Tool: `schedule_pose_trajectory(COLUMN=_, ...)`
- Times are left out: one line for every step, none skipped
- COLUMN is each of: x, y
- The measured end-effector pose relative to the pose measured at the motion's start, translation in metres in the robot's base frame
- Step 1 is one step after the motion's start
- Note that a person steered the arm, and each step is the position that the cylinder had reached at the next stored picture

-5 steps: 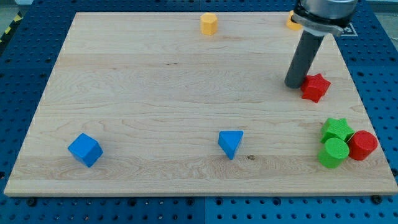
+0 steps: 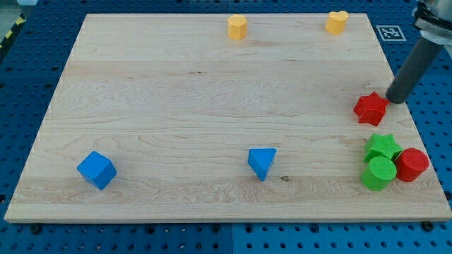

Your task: Place the red star into the red circle

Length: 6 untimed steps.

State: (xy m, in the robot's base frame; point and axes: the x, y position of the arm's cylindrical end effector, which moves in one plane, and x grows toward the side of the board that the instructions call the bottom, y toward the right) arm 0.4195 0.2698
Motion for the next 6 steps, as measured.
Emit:
schedule_pose_trajectory(x=-0.012, y=-0.043)
schedule_pose_trajectory(x=0.005, y=-0.063)
schedule_pose_trajectory(x=0.031, y=-0.045)
schedule_pose_trajectory(x=0.033, y=-0.029)
schedule_pose_trajectory(x=0.019, y=-0.028)
schedule_pose_trajectory(x=0.020, y=-0.020)
